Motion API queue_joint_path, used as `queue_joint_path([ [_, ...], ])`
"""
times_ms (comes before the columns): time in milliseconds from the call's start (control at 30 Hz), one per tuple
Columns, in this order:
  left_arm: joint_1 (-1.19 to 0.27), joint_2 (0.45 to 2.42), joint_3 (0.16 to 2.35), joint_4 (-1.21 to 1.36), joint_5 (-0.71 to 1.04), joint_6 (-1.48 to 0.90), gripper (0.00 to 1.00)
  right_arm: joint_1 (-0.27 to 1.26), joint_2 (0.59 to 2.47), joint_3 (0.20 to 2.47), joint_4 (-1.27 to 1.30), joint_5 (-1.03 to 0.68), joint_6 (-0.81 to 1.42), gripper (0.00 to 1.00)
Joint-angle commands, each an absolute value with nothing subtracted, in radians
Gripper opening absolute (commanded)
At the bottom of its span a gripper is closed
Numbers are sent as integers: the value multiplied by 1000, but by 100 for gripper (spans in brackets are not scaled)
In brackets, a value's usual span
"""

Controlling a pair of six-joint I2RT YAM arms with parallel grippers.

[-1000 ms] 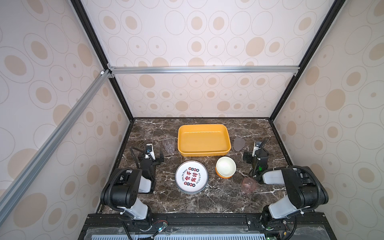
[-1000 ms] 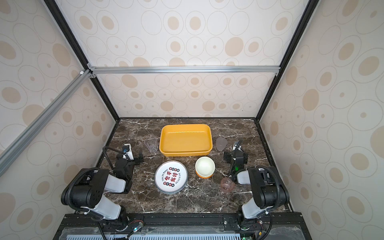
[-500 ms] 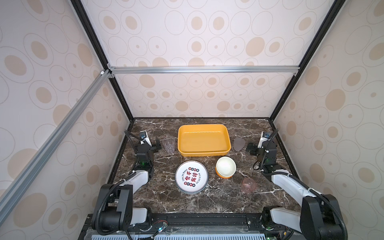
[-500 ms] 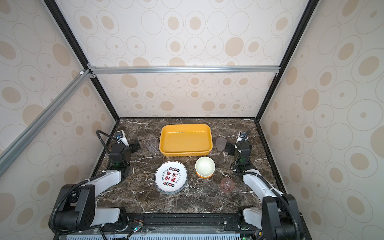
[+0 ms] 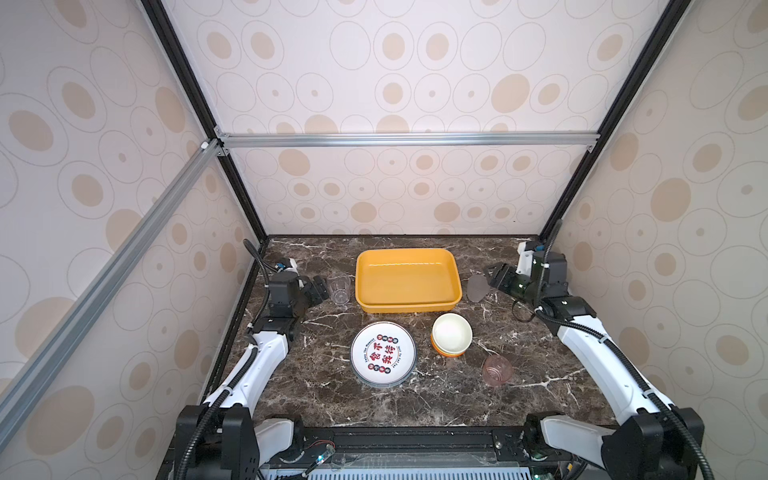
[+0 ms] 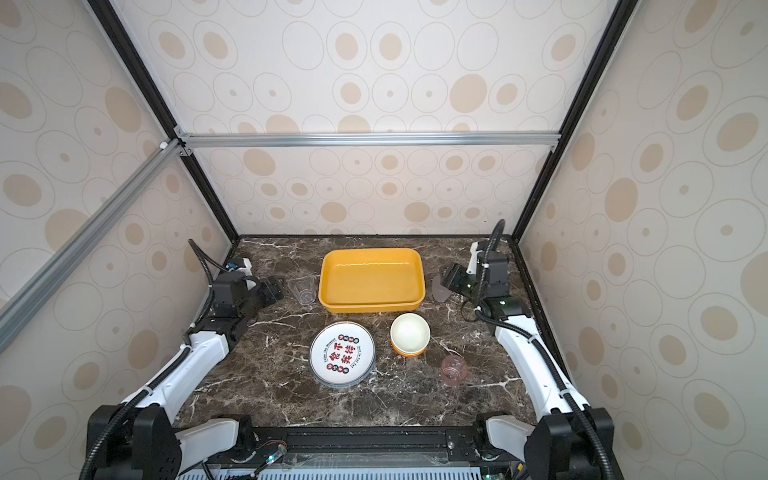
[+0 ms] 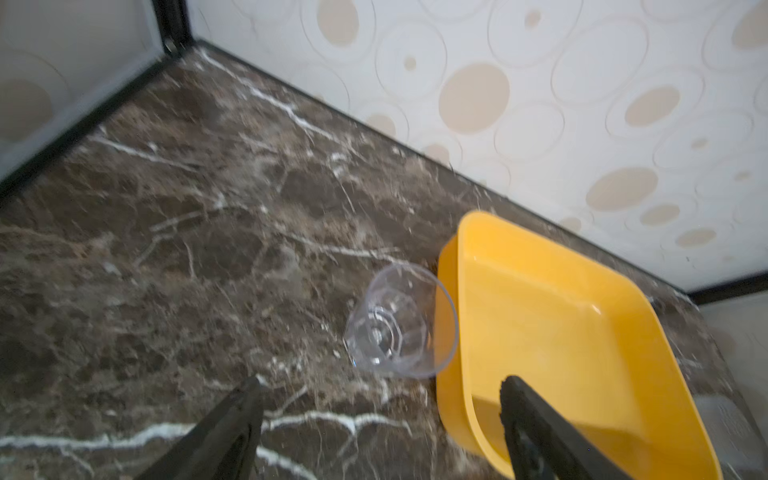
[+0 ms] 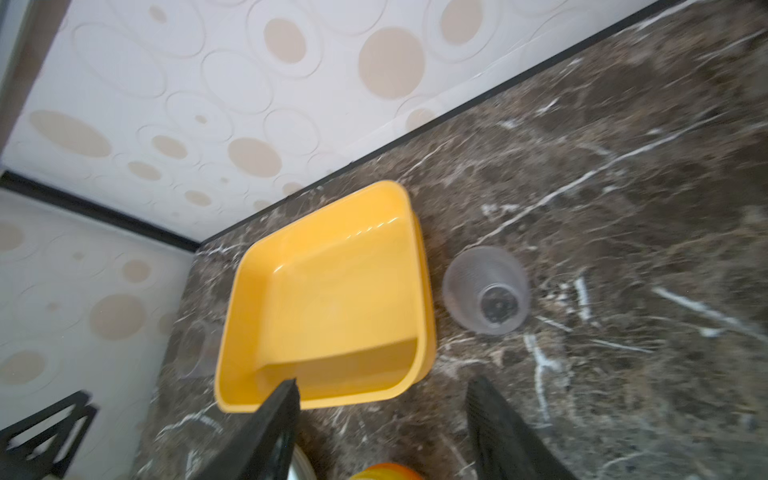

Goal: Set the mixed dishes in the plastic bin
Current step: 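Raise both arms from rest and move the right gripper toward the plate stack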

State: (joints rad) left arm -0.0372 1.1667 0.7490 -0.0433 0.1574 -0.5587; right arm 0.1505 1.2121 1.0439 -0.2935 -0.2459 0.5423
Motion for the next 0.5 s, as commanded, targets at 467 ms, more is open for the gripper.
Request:
queue_joint_path([
  [467, -93, 966, 677, -467, 436, -685, 57, 589, 1512, 1359, -665, -315, 588, 53],
])
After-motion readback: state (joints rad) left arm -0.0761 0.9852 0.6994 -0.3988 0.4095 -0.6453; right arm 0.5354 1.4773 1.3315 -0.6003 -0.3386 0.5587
